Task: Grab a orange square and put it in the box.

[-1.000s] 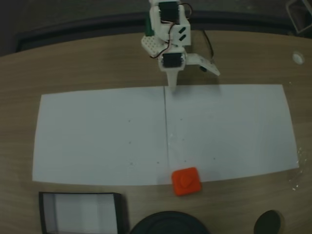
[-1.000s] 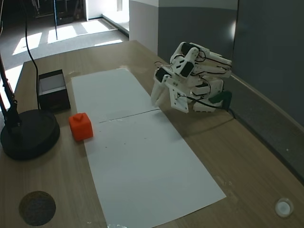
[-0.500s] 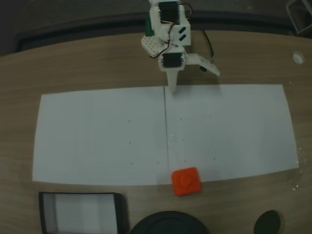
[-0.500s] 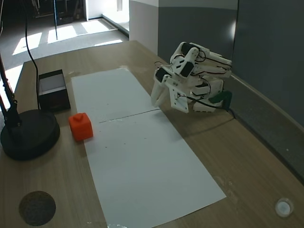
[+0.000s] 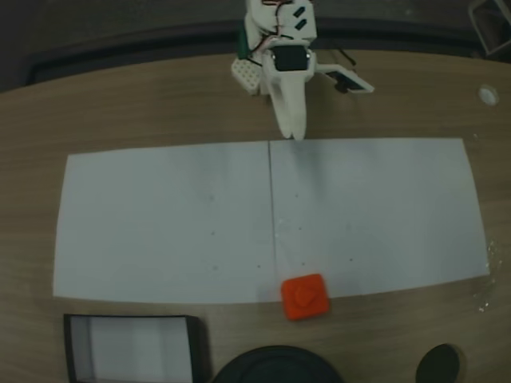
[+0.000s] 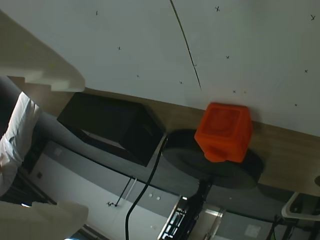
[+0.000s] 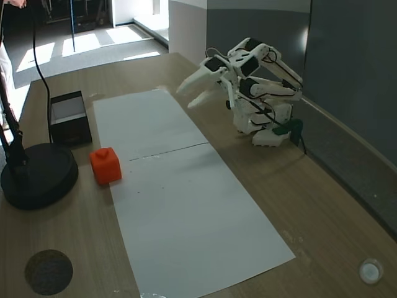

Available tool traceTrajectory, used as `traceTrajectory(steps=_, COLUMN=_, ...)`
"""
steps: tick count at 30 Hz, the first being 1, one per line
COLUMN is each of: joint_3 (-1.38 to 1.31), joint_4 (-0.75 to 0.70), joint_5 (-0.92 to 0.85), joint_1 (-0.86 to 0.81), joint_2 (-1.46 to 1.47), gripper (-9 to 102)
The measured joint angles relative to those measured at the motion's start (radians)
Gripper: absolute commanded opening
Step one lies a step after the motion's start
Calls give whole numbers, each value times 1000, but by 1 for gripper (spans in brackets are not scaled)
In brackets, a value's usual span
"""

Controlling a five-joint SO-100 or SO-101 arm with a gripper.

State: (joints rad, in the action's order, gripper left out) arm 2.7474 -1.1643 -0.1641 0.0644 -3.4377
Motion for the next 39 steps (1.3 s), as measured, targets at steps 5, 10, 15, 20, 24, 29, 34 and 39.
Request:
traceTrajectory(steps=5, joint_3=-124, joint_4=80, joint_5=21, joint_1=11, joint_2=241, gripper=30)
traceTrajectory(steps=10, joint_3=-360, joint_4=89, joint_5=83, joint_1=51, joint_2=676, gripper=37)
traceTrajectory(steps=15, joint_3=-690, joint_4=9, joint_5=94, joint_1=86, joint_2=1149, gripper=37)
traceTrajectory(steps=20, joint_3=-1028, joint_4=-29, joint_5=94, joint_1=84, joint_2=1563, gripper=37)
traceTrajectory(steps=24, joint_3=-1216, joint_4=-37, joint_5=94, joint_1=81, joint_2=1839, gripper=37)
traceTrajectory(steps=29, joint_3=-1382, joint_4=-37, joint_5=135, joint_1=74, joint_2=2094, gripper=37)
traceTrajectory(steps=34, joint_3=-1528, joint_4=-37, joint_5=141, joint_1=34, joint_2=2218, gripper=37)
traceTrajectory(steps=39, joint_3=-1634, joint_4=-37, joint_5=141, joint_1=-3, joint_2=2298, gripper=37)
